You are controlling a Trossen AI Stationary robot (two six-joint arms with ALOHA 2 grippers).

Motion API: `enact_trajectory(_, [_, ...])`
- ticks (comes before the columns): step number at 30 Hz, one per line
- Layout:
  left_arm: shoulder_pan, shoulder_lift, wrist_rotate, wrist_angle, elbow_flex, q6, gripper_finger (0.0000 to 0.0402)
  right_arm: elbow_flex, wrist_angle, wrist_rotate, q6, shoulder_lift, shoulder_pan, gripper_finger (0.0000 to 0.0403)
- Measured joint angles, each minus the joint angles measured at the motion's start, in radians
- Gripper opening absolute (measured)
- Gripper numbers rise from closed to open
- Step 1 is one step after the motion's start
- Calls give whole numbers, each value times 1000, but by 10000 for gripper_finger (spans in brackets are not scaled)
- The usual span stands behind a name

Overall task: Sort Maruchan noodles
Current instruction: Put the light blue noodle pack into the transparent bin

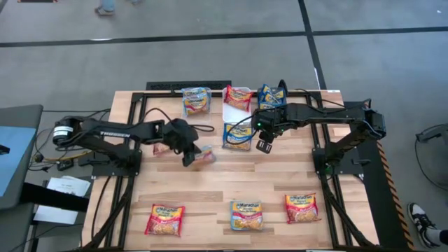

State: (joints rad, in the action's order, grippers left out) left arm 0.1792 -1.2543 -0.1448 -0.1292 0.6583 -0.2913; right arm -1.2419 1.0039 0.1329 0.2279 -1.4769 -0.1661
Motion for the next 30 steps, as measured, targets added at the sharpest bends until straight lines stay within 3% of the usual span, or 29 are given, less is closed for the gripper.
enact_trajectory(16, [54, -8, -22, -66, 0, -7, 6, 0, 0, 0, 1, 0, 0, 113])
enact_trajectory(22, [57, -28, -83, -75, 1, -17, 50, 0, 8, 0, 8, 0, 2, 113])
enact_trajectory(30, [59, -60, -42, -87, 0, -32, 126, 0, 13, -1, 9, 0, 3, 113])
